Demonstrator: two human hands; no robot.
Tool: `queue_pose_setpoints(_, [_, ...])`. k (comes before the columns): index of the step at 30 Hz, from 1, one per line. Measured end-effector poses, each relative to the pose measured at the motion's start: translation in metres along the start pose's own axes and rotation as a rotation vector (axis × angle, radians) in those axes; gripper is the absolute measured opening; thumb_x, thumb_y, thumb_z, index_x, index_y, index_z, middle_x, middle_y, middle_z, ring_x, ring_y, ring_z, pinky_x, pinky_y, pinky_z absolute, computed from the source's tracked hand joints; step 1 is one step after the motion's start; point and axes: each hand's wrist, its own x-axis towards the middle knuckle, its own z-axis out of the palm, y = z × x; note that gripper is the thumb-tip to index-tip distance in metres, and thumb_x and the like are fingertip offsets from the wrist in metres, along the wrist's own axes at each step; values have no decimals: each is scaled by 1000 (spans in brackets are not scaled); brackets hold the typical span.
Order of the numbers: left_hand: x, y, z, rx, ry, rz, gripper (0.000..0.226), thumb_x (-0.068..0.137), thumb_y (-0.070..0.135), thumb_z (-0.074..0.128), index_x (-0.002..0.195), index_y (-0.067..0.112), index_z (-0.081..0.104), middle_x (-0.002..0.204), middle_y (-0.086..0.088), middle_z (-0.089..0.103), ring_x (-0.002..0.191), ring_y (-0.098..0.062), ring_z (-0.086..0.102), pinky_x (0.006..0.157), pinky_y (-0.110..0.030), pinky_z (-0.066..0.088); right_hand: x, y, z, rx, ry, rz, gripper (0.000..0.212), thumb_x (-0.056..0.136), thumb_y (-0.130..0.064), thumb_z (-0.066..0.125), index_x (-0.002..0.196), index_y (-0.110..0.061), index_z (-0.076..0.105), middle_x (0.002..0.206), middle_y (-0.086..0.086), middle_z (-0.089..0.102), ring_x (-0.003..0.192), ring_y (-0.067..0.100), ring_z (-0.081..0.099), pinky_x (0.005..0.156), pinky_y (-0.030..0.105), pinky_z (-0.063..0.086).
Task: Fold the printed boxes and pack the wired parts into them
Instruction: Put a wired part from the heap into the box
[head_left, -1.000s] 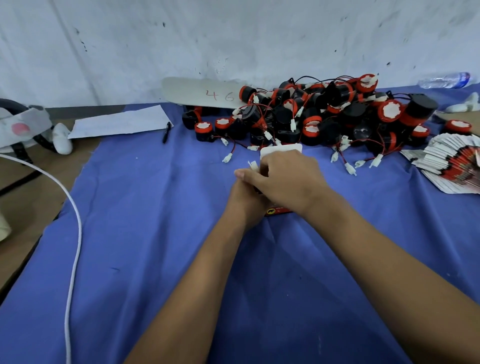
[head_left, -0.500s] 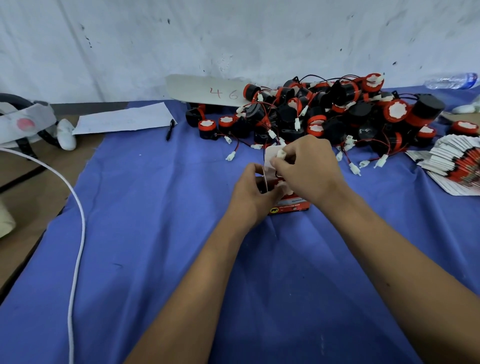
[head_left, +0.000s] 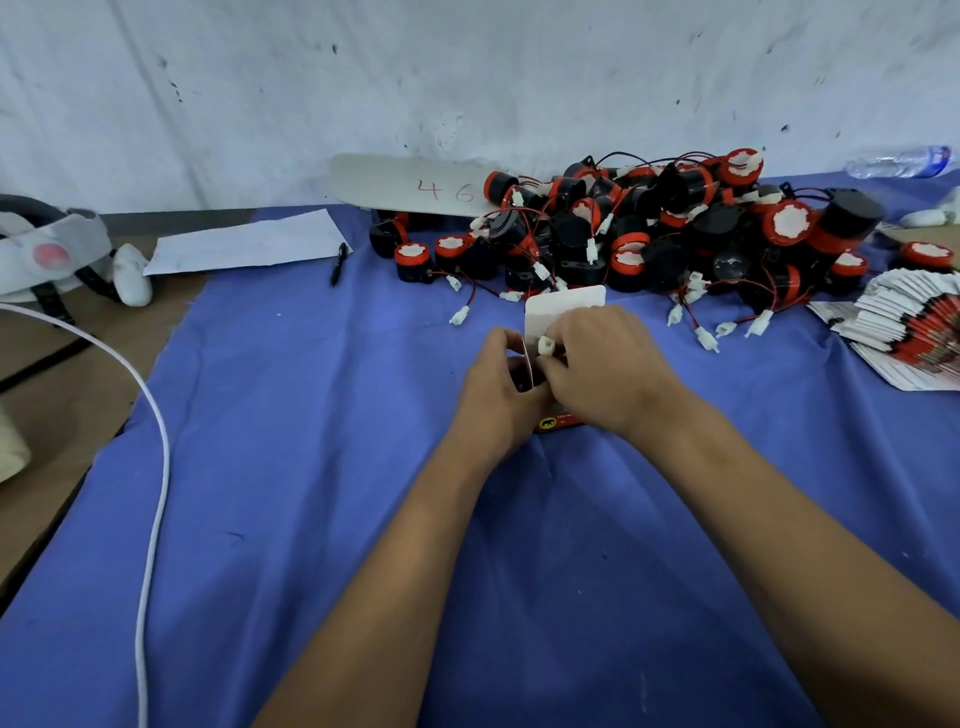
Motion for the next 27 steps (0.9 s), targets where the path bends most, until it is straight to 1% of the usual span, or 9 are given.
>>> queue_pose_setpoints(3, [0,-1,-1,39,3,33,33,87,-1,70,95,21,46,68,2,63,51,3,57,47,-14,43,-2,0,1,-15,-40,-28,38,100,-34,45,70,-17,61,82,1,60,79,23,52,75,35,30])
queue_pose_setpoints(7, [0,-1,-1,71,7,57,31,86,-1,69,96,18,46,63,6,60,52,-2,55,46,-15,41,-1,-2,8,-58,-16,7,37,99,-36,42,84,-17,71,92,1,55,100,23,48,89,42,37])
queue_pose_setpoints(9, [-2,-1,-1,62,17,63,31,87,-2,68,94,20,47,62,8,63,55,-6,58,48,-18,45,-3,-3,13,-48,44,29,32,97,-32,46,81,-17,70,88,-1,53,98,23,48,86,40,37])
queue_pose_setpoints(11, [-4,0,-2,45,14,60,28,89,2,70,97,19,49,72,6,70,64,-11,66,56,-32,56,-5,-2,15,11,131,45,27,95,-27,52,77,-16,69,85,1,56,90,24,51,81,39,40])
queue_pose_setpoints(14, [-7,3,-2,7,-9,43,30,91,18,76,105,13,50,93,-11,74,84,-28,74,76,-52,62,-5,1,12,85,211,53,18,86,-14,62,68,-13,61,72,4,60,73,26,55,69,43,48])
queue_pose_setpoints(17, [-7,4,-1,-1,-4,32,34,89,20,78,107,11,50,95,-11,75,87,-29,75,79,-55,61,-3,3,10,79,225,32,12,80,-6,63,82,-12,52,75,5,63,72,28,57,61,41,47])
queue_pose_setpoints(20, [-6,3,-2,28,5,35,33,89,18,78,106,11,50,94,-10,75,85,-28,74,78,-55,60,-2,7,8,123,230,-84,16,81,-5,60,94,-11,52,78,5,65,72,31,57,61,44,47])
queue_pose_setpoints(23, [-6,3,-3,65,15,58,36,81,18,76,107,13,51,91,-9,73,84,-30,71,74,-52,61,-3,7,7,132,211,-126,8,86,-20,63,89,-13,61,78,2,66,73,27,59,65,43,50])
queue_pose_setpoints(27, [-1,4,-1,139,-1,85,27,77,17,70,97,11,54,78,1,65,71,-18,63,57,-32,51,-1,3,5,139,211,-77,31,91,-46,61,74,-19,59,70,-4,62,72,21,58,62,34,47])
